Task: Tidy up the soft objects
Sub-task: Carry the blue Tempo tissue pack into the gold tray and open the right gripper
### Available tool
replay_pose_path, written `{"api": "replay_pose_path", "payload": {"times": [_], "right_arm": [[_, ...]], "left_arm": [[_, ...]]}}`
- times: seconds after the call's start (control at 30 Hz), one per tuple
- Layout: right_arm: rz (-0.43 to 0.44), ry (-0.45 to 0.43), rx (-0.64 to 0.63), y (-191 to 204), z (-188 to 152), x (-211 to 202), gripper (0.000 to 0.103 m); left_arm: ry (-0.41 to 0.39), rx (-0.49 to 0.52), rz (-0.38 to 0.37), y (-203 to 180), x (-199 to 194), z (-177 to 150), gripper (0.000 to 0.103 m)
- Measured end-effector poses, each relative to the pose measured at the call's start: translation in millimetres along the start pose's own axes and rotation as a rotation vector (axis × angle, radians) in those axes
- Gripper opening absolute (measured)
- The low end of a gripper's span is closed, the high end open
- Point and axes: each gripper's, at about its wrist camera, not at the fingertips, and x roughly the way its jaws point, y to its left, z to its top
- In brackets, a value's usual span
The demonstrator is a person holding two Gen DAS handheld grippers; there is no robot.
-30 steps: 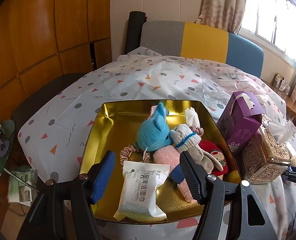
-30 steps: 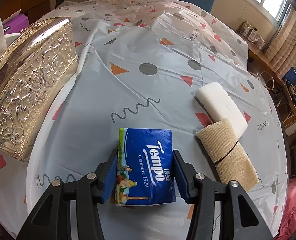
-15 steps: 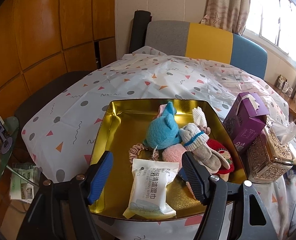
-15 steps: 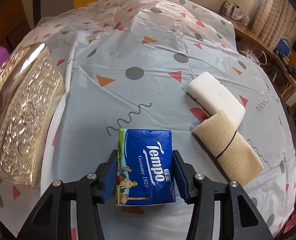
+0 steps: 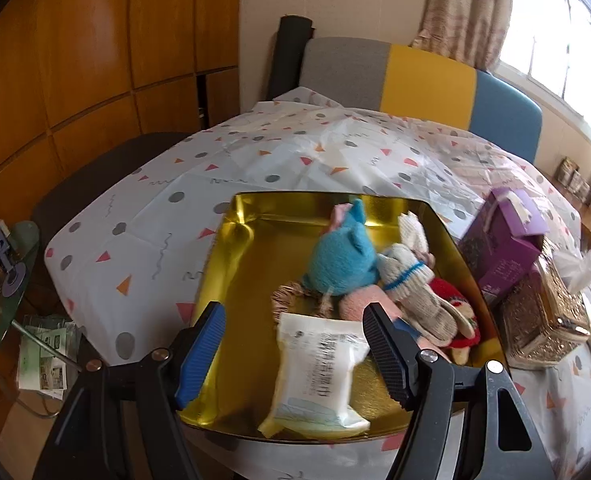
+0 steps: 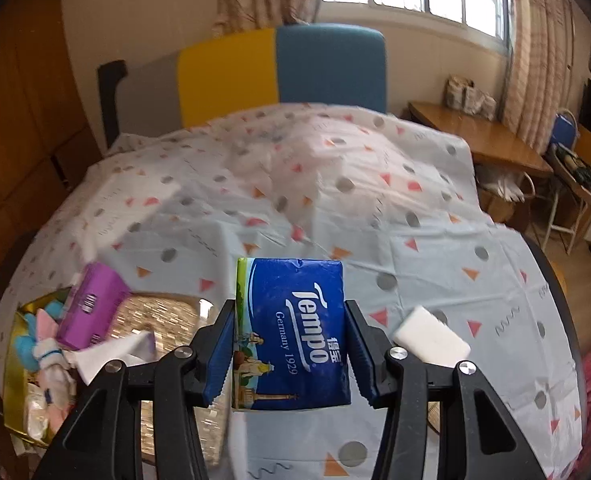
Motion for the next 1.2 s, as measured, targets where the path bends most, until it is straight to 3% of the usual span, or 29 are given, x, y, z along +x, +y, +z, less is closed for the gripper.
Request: {"api": "replay_pose_path", "payload": {"times": [0.1,0.2,0.37,0.57,0.67,0.83,1.0,1.2], "right_arm": [[0.134,-0.065,-0.129,64.3,17.3,-27.1,0.051],[0.273,-0.053,-0.262,140.0,12.5,-33.1,0.052],[0.504,0.093,-0.417,265.0,-34.0,-1.0,0.052],[0.637,0.263,-0.467,372.3,-88.6,53.3,0.052],[0.677,0.348,-0.451,400.0,-106.4,80.6,0.053],[0.655,0.430,-0.417,414.8,-122.5,106.6,0.054],[0.700,0.412,-0.387,399.6,-121.5,97.1,0.062],[0.628,0.294,-0.441,377.5,-115.7,66.6,0.062]], "left_arm": [[-0.012,-0.050,0.032,18.8,-0.5,5.2,0.072],[-0.025,-0.096,0.071,40.7,-3.2,8.4,0.072],[-0.043,-0.152,0.119,72.8,-8.1,8.5,0.072],[-0.031,-0.192,0.142,94.7,-6.8,2.0,0.072],[-0.020,-0.200,0.143,100.0,-5.1,-2.2,0.072],[-0.010,-0.193,0.141,102.0,-1.6,-7.1,0.072],[-0.009,-0.189,0.136,97.6,-1.0,-8.6,0.072],[-0.027,-0.147,0.124,82.2,-7.4,-7.0,0.072]]}}
